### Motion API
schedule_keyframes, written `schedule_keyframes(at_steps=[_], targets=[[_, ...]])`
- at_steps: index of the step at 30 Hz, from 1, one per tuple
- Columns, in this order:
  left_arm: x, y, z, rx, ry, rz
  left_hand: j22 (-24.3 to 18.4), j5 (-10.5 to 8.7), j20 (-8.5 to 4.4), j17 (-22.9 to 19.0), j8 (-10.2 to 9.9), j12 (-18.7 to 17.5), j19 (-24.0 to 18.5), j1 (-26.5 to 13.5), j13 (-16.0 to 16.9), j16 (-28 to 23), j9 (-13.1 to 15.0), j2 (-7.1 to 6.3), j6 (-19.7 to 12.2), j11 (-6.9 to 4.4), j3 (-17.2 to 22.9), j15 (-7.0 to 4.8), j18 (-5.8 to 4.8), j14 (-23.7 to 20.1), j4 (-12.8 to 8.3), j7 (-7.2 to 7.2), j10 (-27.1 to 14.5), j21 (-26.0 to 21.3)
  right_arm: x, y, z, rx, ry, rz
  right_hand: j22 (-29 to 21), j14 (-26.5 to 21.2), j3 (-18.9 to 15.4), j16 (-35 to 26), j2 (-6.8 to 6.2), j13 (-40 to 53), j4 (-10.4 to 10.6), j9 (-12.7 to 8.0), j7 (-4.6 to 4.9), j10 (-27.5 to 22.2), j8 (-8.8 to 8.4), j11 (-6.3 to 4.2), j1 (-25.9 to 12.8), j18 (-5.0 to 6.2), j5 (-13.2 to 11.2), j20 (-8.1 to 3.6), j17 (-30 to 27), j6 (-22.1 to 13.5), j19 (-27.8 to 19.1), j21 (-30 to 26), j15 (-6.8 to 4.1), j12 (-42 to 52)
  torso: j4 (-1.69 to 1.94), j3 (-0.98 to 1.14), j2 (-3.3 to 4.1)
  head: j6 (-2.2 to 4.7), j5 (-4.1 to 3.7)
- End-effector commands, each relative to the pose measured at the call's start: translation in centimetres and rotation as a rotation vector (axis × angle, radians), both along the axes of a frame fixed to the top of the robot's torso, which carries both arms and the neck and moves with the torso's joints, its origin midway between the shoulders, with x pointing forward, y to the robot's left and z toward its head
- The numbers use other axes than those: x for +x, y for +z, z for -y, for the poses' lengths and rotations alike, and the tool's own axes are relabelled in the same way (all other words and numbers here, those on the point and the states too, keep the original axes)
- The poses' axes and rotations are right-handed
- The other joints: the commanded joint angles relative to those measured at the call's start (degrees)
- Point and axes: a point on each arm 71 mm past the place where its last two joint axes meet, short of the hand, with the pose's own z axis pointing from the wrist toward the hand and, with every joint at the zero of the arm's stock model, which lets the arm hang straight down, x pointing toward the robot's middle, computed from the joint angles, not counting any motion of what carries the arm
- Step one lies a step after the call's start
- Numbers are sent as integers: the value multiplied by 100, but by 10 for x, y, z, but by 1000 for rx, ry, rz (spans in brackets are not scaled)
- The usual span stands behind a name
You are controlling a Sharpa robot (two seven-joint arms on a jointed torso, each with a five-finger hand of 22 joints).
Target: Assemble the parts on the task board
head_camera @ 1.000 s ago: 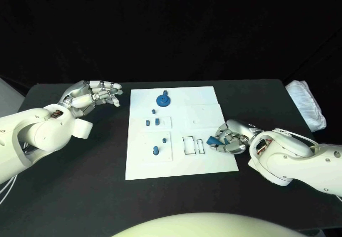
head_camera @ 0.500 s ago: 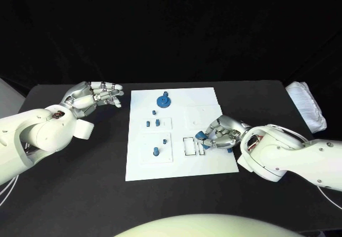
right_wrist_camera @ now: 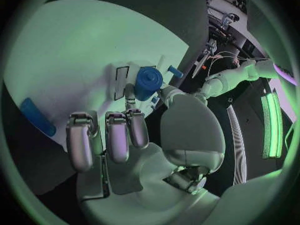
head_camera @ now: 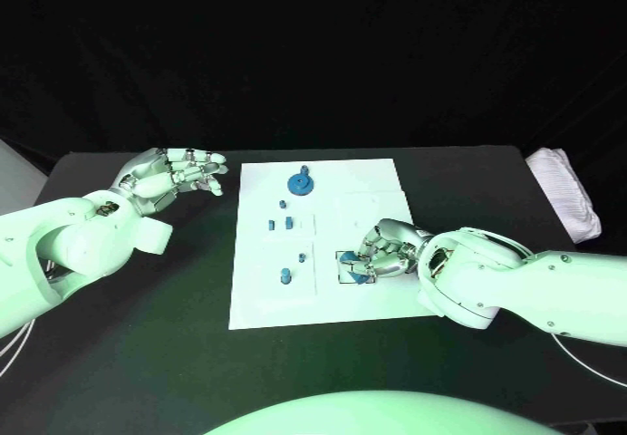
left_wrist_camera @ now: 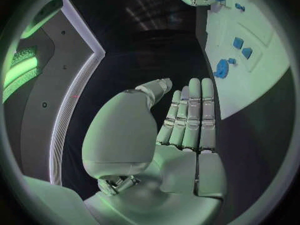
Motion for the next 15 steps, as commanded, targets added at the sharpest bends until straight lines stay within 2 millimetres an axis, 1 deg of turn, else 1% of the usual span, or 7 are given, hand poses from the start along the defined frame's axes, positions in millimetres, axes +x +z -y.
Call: schedule_keyframes(at_steps=[1,4,10,13,14,15], targets=[[-1,1,3,-13,-18,-2,-5,-28,33,10,-25,-32,-4,-66,-8,-25,-7,1,-38,30,-12,38,22,9,9,2,-16,-27,0,0,-3,-49,16,29,1447,467,-31,33,17,887,-1,-27,-262,247,-6,-33,-73,-76,-37,-26,838,291,505,6,-40,33,-8,-1,1,-10,4],[0,1,3,-13,-18,-2,-5,-28,33,10,-25,-32,-4,-66,-8,-25,-7,1,-38,30,-12,38,22,9,9,2,-16,-27,1,1,-3,-55,16,42,1447,468,-35,34,17,893,-1,-27,-263,250,-4,-34,-81,-76,-38,-27,841,292,505,8,-41,39,-9,-2,9,-17,7],[0,1,2,-13,-18,-2,-12,-28,35,13,-25,-31,0,-72,-8,-26,-7,2,-39,30,-15,39,22,8,18,2,-18,-37,1,3,-6,-53,20,70,1449,469,-43,37,21,903,1,-27,-266,257,1,-37,-99,-78,-38,-29,848,296,509,16,-43,52,-15,9,1,-31,15],[0,1,2,-13,-18,-2,-12,-28,35,13,-25,-31,0,-72,-8,-26,-7,2,-39,30,-15,39,22,8,18,2,-18,-37,0,4,-7,-52,25,79,1454,471,-87,41,19,912,4,-25,-274,264,19,-45,-178,-82,-45,-35,858,308,516,33,-50,57,-11,6,-4,-43,13],[0,1,2,-13,-18,-2,-12,-28,35,13,-25,-31,0,-72,-8,-26,-7,2,-39,30,-15,39,22,8,18,2,-18,-37,0,4,-7,-52,27,79,1455,472,-127,41,-3,913,5,-25,-276,266,25,-47,-232,-82,-51,-38,860,308,517,35,-52,55,-11,4,-4,-42,16],[0,1,2,-12,-17,-2,-12,-28,35,13,-25,-31,0,-72,-8,-26,-7,2,-39,30,-15,39,22,8,18,2,-18,-37,0,4,-7,-53,29,80,1453,470,-239,38,-70,907,4,-24,-280,263,39,-51,-356,-81,-15,-42,852,305,514,29,-56,39,-12,4,-6,-47,24]])
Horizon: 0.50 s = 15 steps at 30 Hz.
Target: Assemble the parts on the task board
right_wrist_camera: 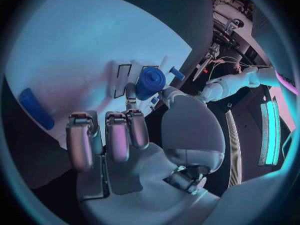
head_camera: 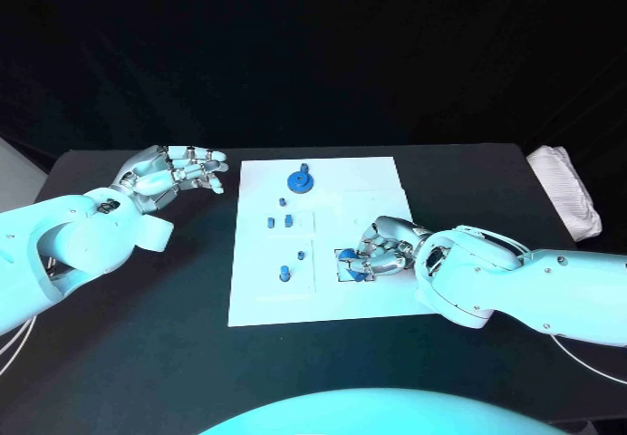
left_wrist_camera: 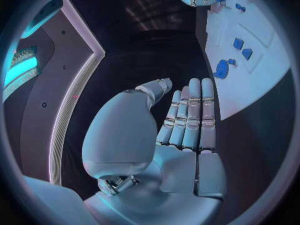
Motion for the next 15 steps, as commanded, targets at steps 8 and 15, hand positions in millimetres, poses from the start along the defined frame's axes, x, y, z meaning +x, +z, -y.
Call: schedule_keyframes(at_steps=[8,15], targets=[[0,1,1,-12,-15,-2,-9,-27,36,11,-25,-31,3,-76,-7,-27,-7,5,-39,30,-16,40,22,8,24,2,-19,-43,-1,2,-2,-33,31,28,1430,459,-1627,-13,289,886,43,-3,-190,240,136,-28,-562,-67,-712,-34,804,99,485,-36,-58,-124,-4,3,-16,-2,10],[0,1,1,-12,-15,-2,-9,-27,36,11,-25,-31,3,-76,-7,-27,-7,5,-39,30,-16,40,22,8,24,2,-19,-43,-2,1,0,-49,42,20,1415,452,-2394,-33,342,859,33,-35,-168,216,168,-31,-531,-56,-908,-28,767,61,463,-88,-40,-214,-8,3,-16,12,10]])
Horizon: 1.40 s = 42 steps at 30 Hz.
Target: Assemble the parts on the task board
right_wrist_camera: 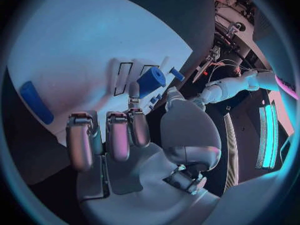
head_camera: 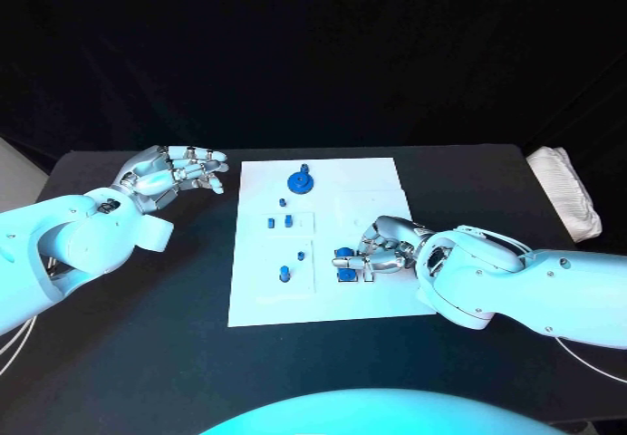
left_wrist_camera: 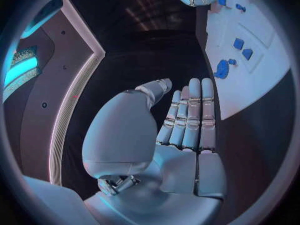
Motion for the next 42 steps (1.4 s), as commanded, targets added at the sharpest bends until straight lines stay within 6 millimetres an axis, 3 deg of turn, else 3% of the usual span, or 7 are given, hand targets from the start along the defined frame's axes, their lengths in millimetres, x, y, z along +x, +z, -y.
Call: schedule_keyframes(at_steps=[1,4,6,12,29,38,42], targets=[[0,1,2,-13,-16,0,-10,-27,36,6,-24,-31,3,-53,-7,-27,-7,-18,-39,30,-16,39,22,8,25,2,-19,-20,-1,0,0,-28,25,-1,1415,494,-53,-35,16,854,3,-8,-3,210,37,6,-1,-55,-21,-29,757,-39,461,-42,2,-45,-2,1,-2,9,-5],[0,1,2,-13,-16,-1,-10,-27,36,6,-24,-31,3,-53,-7,-27,-7,-18,-39,30,-16,39,22,8,25,2,-19,-20,-2,0,2,-26,26,4,1411,492,-76,-40,80,847,-3,-18,4,202,34,11,66,-53,13,-26,750,-59,455,-55,7,-65,2,2,-2,17,-21],[0,1,2,-13,-16,-1,-10,-27,36,6,-24,-31,3,-53,-7,-27,-7,-18,-39,30,-16,39,22,8,25,2,-19,-20,-3,1,3,-21,29,11,1406,490,-69,-48,159,839,-18,-37,12,192,35,19,352,-49,225,-19,738,-85,447,-74,13,-97,4,2,1,23,-21],[0,0,1,-12,-16,-3,-10,-27,36,6,-24,-31,3,-53,-7,-27,-7,-18,-39,30,-16,39,22,8,25,2,-19,-20,-5,5,5,25,60,34,1416,500,5,-30,213,890,-46,-72,2,221,61,10,1130,-56,288,-22,781,-94,463,-40,7,-50,5,2,2,22,-20],[0,-1,1,-11,-16,-7,-25,-25,38,13,-24,-30,13,-58,-7,-31,-8,-7,-41,30,-15,40,24,5,41,2,-24,-42,-9,6,15,80,72,14,1434,511,23,-6,123,934,-19,-84,-4,248,77,4,1253,-70,242,-26,834,-73,490,22,3,12,11,-4,3,26,-33],[0,-1,1,-10,-16,-10,-30,-25,39,15,-23,-30,16,-59,-6,-32,-8,-1,-41,31,-13,40,24,5,46,2,-24,-48,-10,3,11,31,109,2,1436,508,638,-9,-143,968,-69,-198,-26,264,26,-18,2222,-71,-18,-45,831,-44,492,28,-17,27,11,-4,6,10,-27],[0,-1,1,-10,-17,-11,-33,-24,39,16,-22,-29,18,-61,-6,-32,-8,5,-41,31,-12,41,24,5,52,3,-24,-52,-9,2,11,16,102,14,1436,510,754,-6,-155,976,-61,-232,-32,268,7,-23,2383,-72,-87,-48,840,-21,493,31,-20,31,14,-6,5,0,-28]])
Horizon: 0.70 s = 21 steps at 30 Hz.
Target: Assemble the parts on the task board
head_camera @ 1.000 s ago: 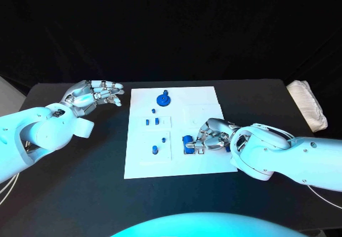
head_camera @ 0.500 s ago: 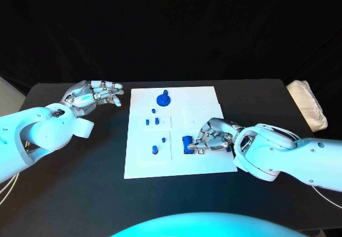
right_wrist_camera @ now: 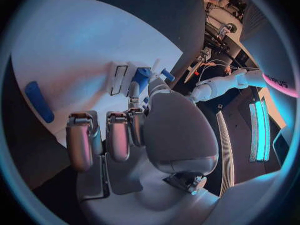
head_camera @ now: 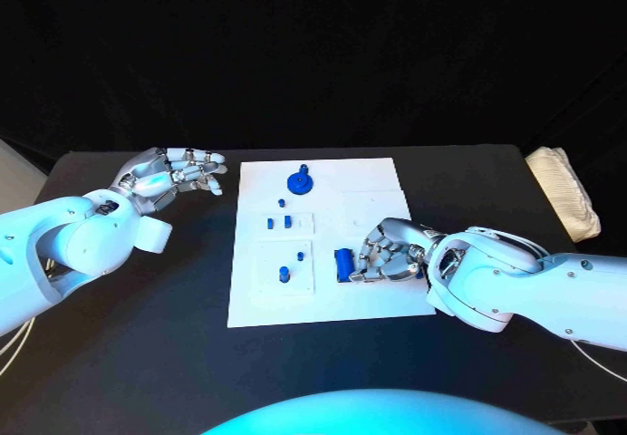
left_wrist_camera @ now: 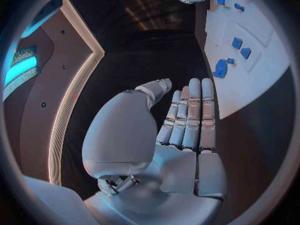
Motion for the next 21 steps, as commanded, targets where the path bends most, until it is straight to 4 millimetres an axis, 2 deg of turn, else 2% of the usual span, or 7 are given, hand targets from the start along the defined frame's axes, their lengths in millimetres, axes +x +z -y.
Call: schedule_keyframes(at_steps=[1,9,13,16,21], targets=[[-1,0,2,-13,-18,-3,-10,-24,39,6,-22,-29,18,-62,-6,-32,-8,5,-41,31,4,41,24,5,36,3,-24,-30,0,-2,-1,-39,20,11,1439,509,68,16,20,979,8,-17,-27,270,-32,-25,83,-72,-40,-49,843,17,493,26,-22,40,3,-2,-1,-11,-1],[-1,0,2,-13,-17,-3,-13,-24,40,7,-22,-29,20,-65,-6,-33,-8,11,-41,31,5,41,24,5,42,3,-24,-34,5,-4,2,-55,-29,22,1448,512,150,20,131,1000,38,-45,-25,286,-44,-24,0,-78,-51,-51,852,50,505,54,-22,72,5,-1,2,-15,5],[-1,0,2,-12,-17,-3,-13,-24,40,7,-22,-29,20,-65,-6,-33,-8,11,-41,31,5,41,24,5,42,3,-24,-34,5,-6,1,-55,-35,17,1449,514,186,24,216,1003,40,-68,-24,290,-55,-23,-166,-79,-13,-51,861,61,507,58,-21,70,-2,3,3,-21,10],[-1,0,2,-12,-16,-4,-13,-24,40,7,-22,-29,20,-65,-6,-33,-8,11,-41,31,5,41,24,5,42,3,-24,-34,5,-7,1,-55,-34,7,1448,513,188,23,217,1005,38,-71,-23,291,-57,-23,-192,-78,-2,-51,860,61,506,56,-21,71,-3,1,-1,-29,5],[-1,0,1,-12,-16,-4,-13,-24,40,7,-22,-29,20,-65,-6,-33,-8,11,-41,31,5,41,24,5,42,3,-24,-34,4,-8,3,-48,-30,-9,1439,510,149,16,104,995,37,-86,-14,283,-61,-15,-304,-72,33,-47,845,57,493,25,-16,45,-7,0,-2,-29,1]])
